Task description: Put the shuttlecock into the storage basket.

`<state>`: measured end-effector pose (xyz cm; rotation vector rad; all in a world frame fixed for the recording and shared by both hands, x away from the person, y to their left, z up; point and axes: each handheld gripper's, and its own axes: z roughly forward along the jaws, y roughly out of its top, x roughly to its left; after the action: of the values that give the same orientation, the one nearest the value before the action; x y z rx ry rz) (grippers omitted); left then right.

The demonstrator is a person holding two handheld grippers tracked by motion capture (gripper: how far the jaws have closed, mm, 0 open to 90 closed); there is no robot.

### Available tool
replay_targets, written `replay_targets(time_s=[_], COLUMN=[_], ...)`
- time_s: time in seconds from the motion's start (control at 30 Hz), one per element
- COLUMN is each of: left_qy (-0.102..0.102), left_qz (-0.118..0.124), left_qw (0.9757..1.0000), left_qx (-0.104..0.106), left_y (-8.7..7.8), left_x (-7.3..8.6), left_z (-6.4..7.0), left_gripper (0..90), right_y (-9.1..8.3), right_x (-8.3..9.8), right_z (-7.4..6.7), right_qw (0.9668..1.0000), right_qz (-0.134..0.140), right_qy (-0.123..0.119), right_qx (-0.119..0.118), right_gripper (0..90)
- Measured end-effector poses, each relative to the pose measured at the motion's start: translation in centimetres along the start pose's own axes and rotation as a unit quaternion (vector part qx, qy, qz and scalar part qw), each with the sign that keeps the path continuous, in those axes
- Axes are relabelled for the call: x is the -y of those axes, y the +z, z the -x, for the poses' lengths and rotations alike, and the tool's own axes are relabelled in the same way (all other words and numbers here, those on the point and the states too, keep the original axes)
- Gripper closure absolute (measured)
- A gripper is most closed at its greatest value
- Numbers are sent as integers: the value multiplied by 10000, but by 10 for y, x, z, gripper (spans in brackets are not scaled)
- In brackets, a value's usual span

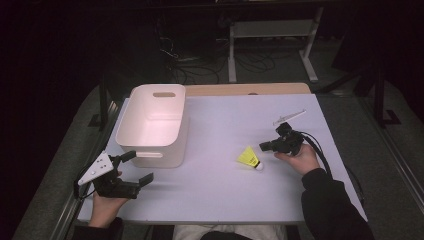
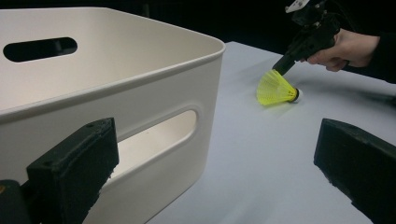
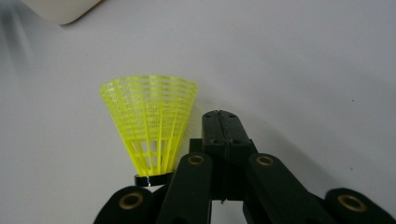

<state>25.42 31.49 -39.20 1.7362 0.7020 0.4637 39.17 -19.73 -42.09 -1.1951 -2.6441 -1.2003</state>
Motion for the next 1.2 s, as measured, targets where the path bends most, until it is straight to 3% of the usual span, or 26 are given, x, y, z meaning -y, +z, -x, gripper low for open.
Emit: replay_targets(time_s=[0.37,0.7,0.8,0.83,0.9,0.97,1.0,1.07,1.1,1.13,1.2], left_qy=[5,3,2,2,2,1,4,3,3,3,4], left_qz=[-6,-8,-6,-8,0,-2,-6,-5,-3,-3,-2], left_qw=[10000,10000,10000,10000,10000,10000,10000,10000,10000,10000,10000], left_qx=[-7,-13,-18,-18,-20,-20,-18,-18,-20,-20,-23], left_y=[0,0,0,0,-1,-1,-1,-1,-1,-1,-1], left_x=[0,0,0,0,0,0,0,0,0,0,0], left_z=[0,0,0,0,0,0,0,0,0,0,0], left_gripper=[0,0,0,0,0,0,0,0,0,0,0], right_y=[-14,-25,-29,-29,-31,-32,-32,-32,-31,-31,-32], right_x=[-2,-2,-3,-3,-5,-6,-7,-7,-8,-8,-7], right_z=[-11,-20,-25,-25,-29,-30,-33,-35,-37,-37,-41], right_qw=[9998,9994,9992,9992,9990,9989,9987,9986,9981,9981,9976], right_qz=[69,21,40,40,21,24,-42,-71,-122,-122,-75], right_qy=[-163,-330,-389,-389,-454,-476,-501,-524,-595,-595,-688], right_qx=[-18,-88,-45,-45,-10,-39,-35,-5,-56,-56,11], right_gripper=[862,744,635,635,526,496,423,386,298,298,199])
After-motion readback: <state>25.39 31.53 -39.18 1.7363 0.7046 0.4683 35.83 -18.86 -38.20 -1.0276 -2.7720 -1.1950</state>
